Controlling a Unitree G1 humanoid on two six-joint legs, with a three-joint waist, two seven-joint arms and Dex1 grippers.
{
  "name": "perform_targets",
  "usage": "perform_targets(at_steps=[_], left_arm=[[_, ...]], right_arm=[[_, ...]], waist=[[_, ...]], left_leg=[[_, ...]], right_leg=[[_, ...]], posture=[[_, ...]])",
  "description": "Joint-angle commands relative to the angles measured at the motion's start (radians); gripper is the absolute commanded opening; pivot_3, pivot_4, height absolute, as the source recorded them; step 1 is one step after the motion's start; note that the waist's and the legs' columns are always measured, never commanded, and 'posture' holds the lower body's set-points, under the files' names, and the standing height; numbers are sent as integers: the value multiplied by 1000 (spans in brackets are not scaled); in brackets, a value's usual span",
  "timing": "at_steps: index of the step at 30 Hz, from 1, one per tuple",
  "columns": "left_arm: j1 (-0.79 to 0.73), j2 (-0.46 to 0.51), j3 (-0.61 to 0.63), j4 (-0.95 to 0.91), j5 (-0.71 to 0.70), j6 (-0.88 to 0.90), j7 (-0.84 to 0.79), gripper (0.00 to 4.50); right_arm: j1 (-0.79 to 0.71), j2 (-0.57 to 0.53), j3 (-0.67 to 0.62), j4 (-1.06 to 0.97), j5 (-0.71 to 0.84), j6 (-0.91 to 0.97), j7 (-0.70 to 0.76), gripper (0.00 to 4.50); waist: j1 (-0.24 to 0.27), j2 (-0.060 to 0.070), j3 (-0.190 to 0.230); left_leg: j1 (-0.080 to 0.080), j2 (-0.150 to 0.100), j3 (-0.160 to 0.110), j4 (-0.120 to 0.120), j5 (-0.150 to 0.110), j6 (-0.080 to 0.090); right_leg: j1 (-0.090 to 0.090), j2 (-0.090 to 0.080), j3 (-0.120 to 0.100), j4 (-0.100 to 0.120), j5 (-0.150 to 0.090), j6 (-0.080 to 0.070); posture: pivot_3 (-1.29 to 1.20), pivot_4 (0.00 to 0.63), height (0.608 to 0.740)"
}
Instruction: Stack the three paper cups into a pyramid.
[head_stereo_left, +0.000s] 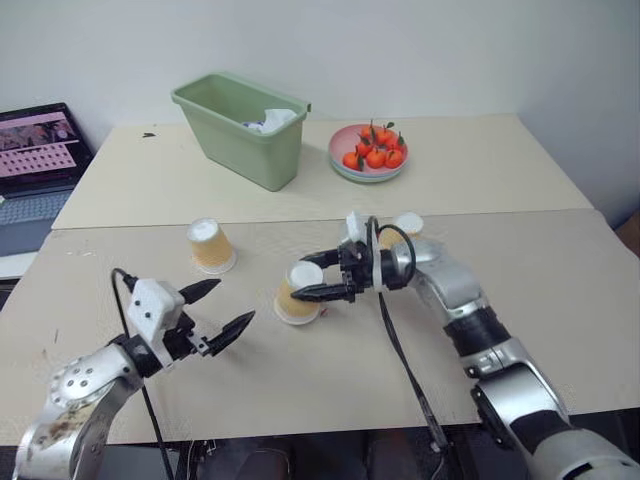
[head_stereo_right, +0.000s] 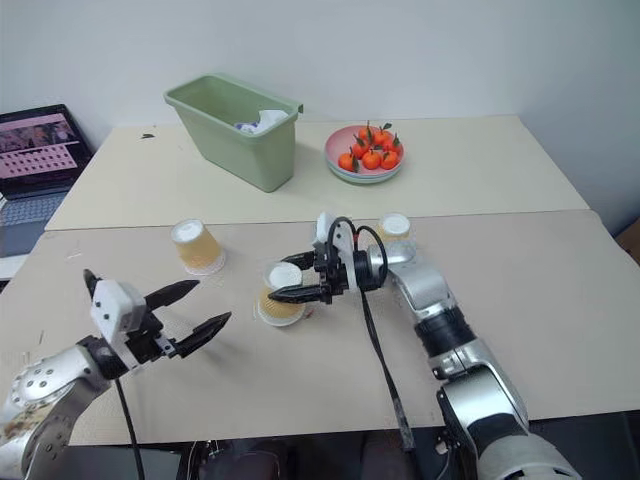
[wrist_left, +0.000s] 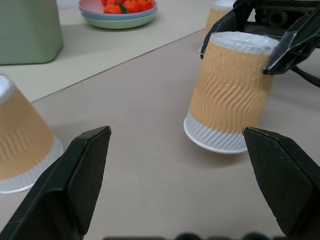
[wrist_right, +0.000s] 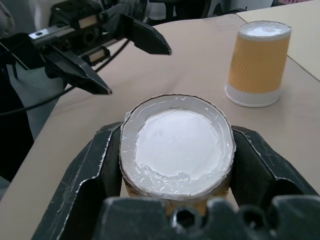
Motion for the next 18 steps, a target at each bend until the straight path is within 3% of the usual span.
perform_targets(at_steps=[1, 9, 10, 11, 13, 18], left_arm=[[33, -11, 23, -79, -20, 4, 34, 4500], [13, -16, -5, -69, -8, -1, 57, 4500], [5, -15, -9, -64, -8, -1, 56, 4500], [-10, -12, -13, -53, -8, -2, 52, 4500], [-30, -10, -22, -41, -6, -1, 49, 4500], [-69, -2, -52, -16, -5, -4, 25, 4500]], right_arm=[[-104, 33, -41, 122, -19, -98, 41, 2684], [-148, 111, -55, 277, -74, -166, 19, 2684], [-146, 116, -61, 287, -76, -167, 14, 3639], [-130, 118, -60, 289, -82, -165, 13, 3740], [-112, 118, -60, 294, -95, -166, 13, 4456], [-73, 98, -75, 264, -116, -160, -10, 4489]], waist=[[-7, 0, 0], [-21, 0, 0], [-21, 0, 0], [-21, 0, 0], [-20, 0, 0], [-22, 1, 0]], left_leg=[[0, 0, 0, 0, 0, 0], [0, 1, 1, 0, 0, 0], [0, 1, 1, 0, 0, -1], [0, 1, 1, 0, 0, -1], [0, 1, 1, 0, 0, -1], [0, 1, 1, 0, 0, -1]], right_leg=[[0, 0, 0, 0, 0, 0], [-1, 1, 0, 0, 1, -1], [-1, 1, 0, 1, 1, -1], [-1, 1, 0, 1, 1, -1], [-1, 1, 0, 1, 1, -1], [-2, 1, 0, 1, 1, -2]], posture=[[0, 150, 727], [0, 150, 727], [0, 150, 727], [0, 150, 727], [0, 150, 727], [0, 150, 727]])
